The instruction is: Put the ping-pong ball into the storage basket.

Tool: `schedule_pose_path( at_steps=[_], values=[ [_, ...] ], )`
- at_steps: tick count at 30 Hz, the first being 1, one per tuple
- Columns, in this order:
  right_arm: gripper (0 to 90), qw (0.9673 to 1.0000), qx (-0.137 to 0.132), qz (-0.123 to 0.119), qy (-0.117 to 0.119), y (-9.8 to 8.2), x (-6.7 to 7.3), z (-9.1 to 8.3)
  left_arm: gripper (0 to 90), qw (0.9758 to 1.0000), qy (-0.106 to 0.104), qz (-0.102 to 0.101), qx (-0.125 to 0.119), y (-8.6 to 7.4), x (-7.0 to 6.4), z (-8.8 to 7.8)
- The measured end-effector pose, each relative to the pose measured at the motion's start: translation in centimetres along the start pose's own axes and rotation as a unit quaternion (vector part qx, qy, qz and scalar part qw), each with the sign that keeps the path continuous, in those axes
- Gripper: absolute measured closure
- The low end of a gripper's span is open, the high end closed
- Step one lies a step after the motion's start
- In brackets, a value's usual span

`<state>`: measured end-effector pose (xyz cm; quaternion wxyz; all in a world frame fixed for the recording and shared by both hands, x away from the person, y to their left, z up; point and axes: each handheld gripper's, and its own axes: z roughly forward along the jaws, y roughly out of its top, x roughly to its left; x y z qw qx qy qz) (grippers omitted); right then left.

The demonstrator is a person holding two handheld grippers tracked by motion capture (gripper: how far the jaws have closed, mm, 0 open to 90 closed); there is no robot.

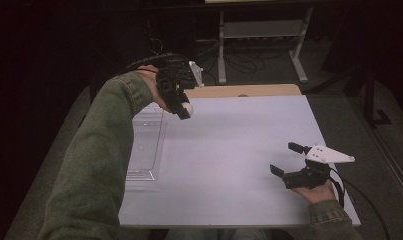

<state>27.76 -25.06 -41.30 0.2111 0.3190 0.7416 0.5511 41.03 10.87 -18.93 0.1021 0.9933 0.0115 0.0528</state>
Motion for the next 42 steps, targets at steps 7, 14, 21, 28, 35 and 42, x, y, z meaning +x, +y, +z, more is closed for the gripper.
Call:
schedule_pose_path(
  at_steps=[7,14,21,28,35,42],
  values=[
    [0.0,1.0000,0.001,-0.001,0.000,0.0,0.1,-0.1,50.4,0.9999,-0.002,0.006,0.010,0.1,-0.7,-0.6],
    [0.0,1.0000,0.003,-0.001,0.001,0.0,0.1,-0.1,50.4,0.9999,-0.001,0.005,0.014,-0.4,-1.4,-1.6],
    [0.0,1.0000,0.006,-0.001,0.001,-0.1,0.1,-0.1,50.4,0.9998,0.001,0.002,0.018,-1.5,-1.8,-2.0],
    [0.0,1.0000,0.008,-0.002,0.001,-0.1,0.2,-0.1,50.4,0.9998,0.005,-0.001,0.019,-2.5,-2.3,-2.4],
    [0.0,0.9999,0.010,-0.003,0.000,-0.1,0.2,-0.1,50.5,0.9997,0.001,-0.009,0.024,-3.5,-2.6,-2.4],
    [0.0,0.9999,0.011,-0.001,-0.001,-0.2,0.2,-0.1,50.4,0.9995,0.004,-0.011,0.029,-4.3,-2.8,-2.3]
  ],
)
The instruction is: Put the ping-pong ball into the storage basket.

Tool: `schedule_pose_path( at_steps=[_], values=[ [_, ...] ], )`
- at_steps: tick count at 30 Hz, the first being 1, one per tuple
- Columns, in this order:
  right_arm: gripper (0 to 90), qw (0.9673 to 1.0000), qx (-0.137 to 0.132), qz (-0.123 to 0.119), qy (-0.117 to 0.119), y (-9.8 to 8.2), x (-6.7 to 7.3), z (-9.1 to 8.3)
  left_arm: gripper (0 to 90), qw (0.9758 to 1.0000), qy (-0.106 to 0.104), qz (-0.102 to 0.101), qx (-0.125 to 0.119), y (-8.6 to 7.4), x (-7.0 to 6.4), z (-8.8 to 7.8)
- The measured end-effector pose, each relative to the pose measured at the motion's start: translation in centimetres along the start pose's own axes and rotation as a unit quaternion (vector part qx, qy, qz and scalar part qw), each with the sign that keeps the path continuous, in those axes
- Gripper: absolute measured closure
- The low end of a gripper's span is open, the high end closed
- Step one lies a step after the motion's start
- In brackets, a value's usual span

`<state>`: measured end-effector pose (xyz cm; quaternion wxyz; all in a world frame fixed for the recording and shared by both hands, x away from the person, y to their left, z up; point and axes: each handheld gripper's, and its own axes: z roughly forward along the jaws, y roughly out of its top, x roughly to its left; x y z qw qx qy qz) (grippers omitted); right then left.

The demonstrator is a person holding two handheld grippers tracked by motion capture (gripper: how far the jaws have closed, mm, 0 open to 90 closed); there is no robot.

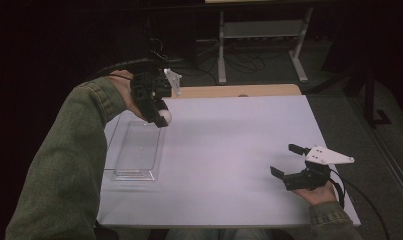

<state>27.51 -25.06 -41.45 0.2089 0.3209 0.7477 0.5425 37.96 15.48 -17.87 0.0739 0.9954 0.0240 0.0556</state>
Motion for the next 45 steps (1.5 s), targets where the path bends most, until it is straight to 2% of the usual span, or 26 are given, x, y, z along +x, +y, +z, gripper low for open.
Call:
schedule_pose_path(
  at_steps=[6,12,18,21,25,28,32,45],
  values=[
    [0.0,1.0000,0.001,0.000,-0.001,0.0,0.0,0.0,50.4,1.0000,0.003,-0.002,0.006,-1.0,-0.2,0.1],
    [0.0,1.0000,0.002,-0.001,-0.002,0.0,0.0,0.0,50.4,0.9999,0.002,-0.012,0.000,-1.9,-0.5,0.2],
    [0.0,1.0000,0.003,-0.002,-0.002,0.0,0.0,0.0,50.4,0.9999,0.005,-0.011,0.002,-2.8,-0.8,0.2],
    [0.0,1.0000,0.004,-0.003,-0.002,0.0,0.1,0.0,50.4,0.9998,0.006,-0.020,0.003,-3.4,-0.8,0.3],
    [0.0,1.0000,0.003,-0.002,-0.001,0.0,0.0,0.0,50.4,0.9997,0.006,-0.023,0.004,-3.9,-0.9,0.5],
    [0.0,1.0000,0.006,-0.003,0.000,-0.1,0.1,0.1,50.4,0.9997,0.004,-0.026,-0.001,-4.5,-0.9,0.7],
    [0.0,1.0000,0.006,-0.002,-0.001,-0.1,0.1,0.1,50.4,0.9995,-0.002,-0.030,0.007,-4.8,-1.0,1.2],
    [0.0,1.0000,0.005,-0.004,-0.004,-0.1,0.1,-0.1,50.4,0.9990,-0.014,-0.042,0.008,-6.2,-1.0,2.8]
  ],
)
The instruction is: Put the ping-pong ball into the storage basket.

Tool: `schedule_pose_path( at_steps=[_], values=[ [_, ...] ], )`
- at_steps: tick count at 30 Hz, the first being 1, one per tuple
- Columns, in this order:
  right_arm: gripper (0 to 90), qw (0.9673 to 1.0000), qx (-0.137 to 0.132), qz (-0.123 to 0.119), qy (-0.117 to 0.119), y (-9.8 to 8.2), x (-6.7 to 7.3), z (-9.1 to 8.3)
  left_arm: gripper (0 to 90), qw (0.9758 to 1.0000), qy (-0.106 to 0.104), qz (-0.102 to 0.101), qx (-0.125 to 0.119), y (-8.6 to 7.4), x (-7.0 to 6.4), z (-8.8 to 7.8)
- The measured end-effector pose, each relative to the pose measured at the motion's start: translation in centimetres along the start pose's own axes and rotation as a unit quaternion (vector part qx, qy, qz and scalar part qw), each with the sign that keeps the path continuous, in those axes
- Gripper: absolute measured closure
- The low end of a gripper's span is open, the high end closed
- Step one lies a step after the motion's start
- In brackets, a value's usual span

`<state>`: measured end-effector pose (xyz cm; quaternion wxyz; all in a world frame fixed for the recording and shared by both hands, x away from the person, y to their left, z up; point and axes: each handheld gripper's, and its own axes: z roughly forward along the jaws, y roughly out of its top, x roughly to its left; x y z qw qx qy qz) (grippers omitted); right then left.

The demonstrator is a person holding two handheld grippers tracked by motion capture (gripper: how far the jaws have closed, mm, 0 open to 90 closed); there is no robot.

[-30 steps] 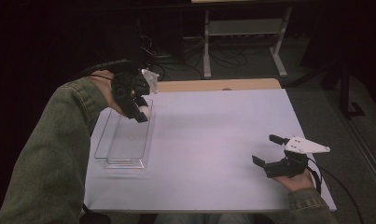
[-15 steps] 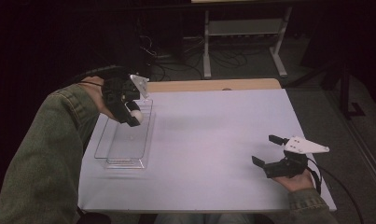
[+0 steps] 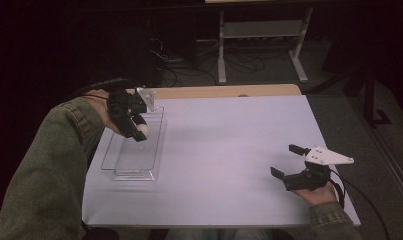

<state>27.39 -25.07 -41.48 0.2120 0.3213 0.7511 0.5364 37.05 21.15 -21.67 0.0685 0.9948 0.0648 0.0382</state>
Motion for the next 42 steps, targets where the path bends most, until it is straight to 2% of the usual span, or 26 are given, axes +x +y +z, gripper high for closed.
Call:
schedule_pose_path(
  at_steps=[5,14,26,27,29,34,37,42],
  values=[
    [0.0,1.0000,-0.001,0.000,0.000,0.0,0.0,0.0,50.4,1.0000,-0.005,-0.003,-0.007,-0.4,0.0,0.7],
    [0.0,1.0000,-0.001,-0.001,-0.002,0.0,0.0,-0.1,50.4,0.9999,-0.012,-0.001,0.000,-0.8,0.0,2.2],
    [0.0,1.0000,0.002,-0.003,-0.002,0.0,0.1,-0.1,50.4,0.9997,-0.020,-0.012,0.000,-1.9,0.0,3.6],
    [0.0,1.0000,0.002,-0.003,-0.002,0.0,0.1,-0.1,50.4,0.9996,-0.023,-0.018,-0.002,-2.0,-0.1,3.7],
    [0.0,1.0000,0.002,-0.003,-0.002,0.0,0.0,-0.1,50.4,0.9996,-0.024,-0.014,-0.001,-2.0,0.0,3.9],
    [0.0,1.0000,0.003,-0.004,-0.002,0.0,0.0,0.0,50.4,0.9994,-0.029,-0.021,0.004,-2.3,-0.1,4.8],
    [0.0,1.0000,0.003,-0.003,-0.002,0.0,0.0,0.0,50.4,0.9994,-0.032,-0.015,0.002,-2.3,0.0,5.2],
    [0.0,1.0000,0.003,-0.004,-0.002,0.0,0.0,-0.1,50.4,0.9993,-0.032,-0.021,0.001,-2.4,0.1,5.6]
  ],
)
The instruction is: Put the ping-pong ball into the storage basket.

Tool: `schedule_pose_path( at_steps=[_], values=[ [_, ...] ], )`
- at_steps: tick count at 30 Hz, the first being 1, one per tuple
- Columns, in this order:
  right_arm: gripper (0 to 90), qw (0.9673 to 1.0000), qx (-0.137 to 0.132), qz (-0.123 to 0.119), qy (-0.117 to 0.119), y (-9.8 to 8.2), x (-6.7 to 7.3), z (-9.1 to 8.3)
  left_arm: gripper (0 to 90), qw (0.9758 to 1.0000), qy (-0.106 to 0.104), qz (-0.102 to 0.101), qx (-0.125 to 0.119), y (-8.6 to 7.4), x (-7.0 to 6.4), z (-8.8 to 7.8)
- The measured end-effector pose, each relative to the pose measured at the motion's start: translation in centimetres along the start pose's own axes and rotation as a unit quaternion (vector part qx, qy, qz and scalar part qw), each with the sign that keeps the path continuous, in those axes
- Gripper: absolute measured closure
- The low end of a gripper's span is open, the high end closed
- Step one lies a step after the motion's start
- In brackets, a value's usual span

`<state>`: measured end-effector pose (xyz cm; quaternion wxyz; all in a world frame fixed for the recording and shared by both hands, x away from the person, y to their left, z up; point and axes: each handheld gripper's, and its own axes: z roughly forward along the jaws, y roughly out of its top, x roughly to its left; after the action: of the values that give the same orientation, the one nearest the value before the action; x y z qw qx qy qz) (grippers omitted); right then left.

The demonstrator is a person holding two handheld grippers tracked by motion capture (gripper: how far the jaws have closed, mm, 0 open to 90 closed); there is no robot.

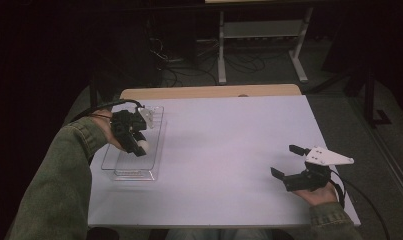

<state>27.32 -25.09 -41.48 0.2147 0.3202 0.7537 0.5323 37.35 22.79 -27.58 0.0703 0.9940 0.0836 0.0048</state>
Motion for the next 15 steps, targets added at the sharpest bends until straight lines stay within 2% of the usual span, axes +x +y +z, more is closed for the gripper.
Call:
schedule_pose_path(
  at_steps=[6,12,15],
  values=[
    [0.0,1.0000,0.001,0.000,0.000,0.0,0.0,0.0,50.4,1.0000,-0.004,-0.002,0.003,-0.3,0.1,0.9],
    [0.0,1.0000,0.002,0.000,0.000,0.0,0.0,0.0,50.5,0.9997,-0.006,-0.002,0.024,-0.6,0.3,2.0],
    [0.0,1.0000,0.003,0.000,0.000,0.0,0.0,0.0,50.4,0.9997,-0.007,-0.002,0.024,-0.6,0.4,2.2]
  ],
)
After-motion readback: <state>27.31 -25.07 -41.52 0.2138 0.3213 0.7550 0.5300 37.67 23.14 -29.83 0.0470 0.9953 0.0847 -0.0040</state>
